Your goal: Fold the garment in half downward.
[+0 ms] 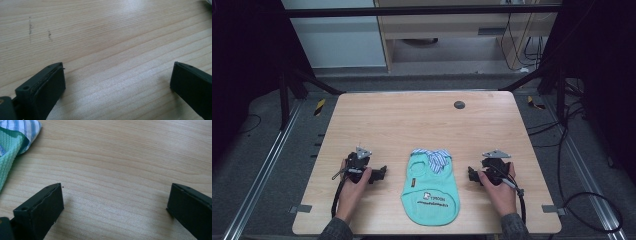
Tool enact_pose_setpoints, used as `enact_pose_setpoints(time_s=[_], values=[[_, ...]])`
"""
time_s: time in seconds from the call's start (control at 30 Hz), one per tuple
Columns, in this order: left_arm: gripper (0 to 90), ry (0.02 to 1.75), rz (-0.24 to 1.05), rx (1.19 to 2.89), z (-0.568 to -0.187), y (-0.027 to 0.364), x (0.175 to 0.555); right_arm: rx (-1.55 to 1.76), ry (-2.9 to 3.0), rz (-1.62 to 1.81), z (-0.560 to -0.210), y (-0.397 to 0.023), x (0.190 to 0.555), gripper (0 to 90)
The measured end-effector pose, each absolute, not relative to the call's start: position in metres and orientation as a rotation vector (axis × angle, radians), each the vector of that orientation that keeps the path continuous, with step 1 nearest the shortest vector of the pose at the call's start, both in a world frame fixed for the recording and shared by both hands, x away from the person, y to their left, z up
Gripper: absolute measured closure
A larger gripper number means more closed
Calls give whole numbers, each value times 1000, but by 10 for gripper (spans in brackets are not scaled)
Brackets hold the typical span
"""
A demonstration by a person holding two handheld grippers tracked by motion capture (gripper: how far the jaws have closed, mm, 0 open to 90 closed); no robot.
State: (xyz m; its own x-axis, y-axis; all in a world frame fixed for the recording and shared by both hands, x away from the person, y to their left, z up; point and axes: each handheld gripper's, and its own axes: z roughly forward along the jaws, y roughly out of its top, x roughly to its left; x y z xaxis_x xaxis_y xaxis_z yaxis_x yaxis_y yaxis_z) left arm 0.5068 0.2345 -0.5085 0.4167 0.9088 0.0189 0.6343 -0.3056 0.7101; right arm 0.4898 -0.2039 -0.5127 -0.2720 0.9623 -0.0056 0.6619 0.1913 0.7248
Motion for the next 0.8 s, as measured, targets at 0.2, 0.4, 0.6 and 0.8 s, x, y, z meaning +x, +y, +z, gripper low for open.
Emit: enact_pose_setpoints(time_s=[0.2, 0.4, 0.6, 0.8], values=[[0, 1282, 557, 2056, -509, 235, 505, 1515, 2007, 857, -513, -204, 490, 6], [0, 1281, 558, 2059, -509, 234, 504, 1515, 2007, 857, -513, -204, 490, 6], [11, 1266, 550, 2069, -507, 234, 503, 1515, 2008, 857, -513, -204, 490, 6], [34, 1240, 549, 2077, -505, 231, 501, 1500, 2013, 866, -512, -204, 489, 48]])
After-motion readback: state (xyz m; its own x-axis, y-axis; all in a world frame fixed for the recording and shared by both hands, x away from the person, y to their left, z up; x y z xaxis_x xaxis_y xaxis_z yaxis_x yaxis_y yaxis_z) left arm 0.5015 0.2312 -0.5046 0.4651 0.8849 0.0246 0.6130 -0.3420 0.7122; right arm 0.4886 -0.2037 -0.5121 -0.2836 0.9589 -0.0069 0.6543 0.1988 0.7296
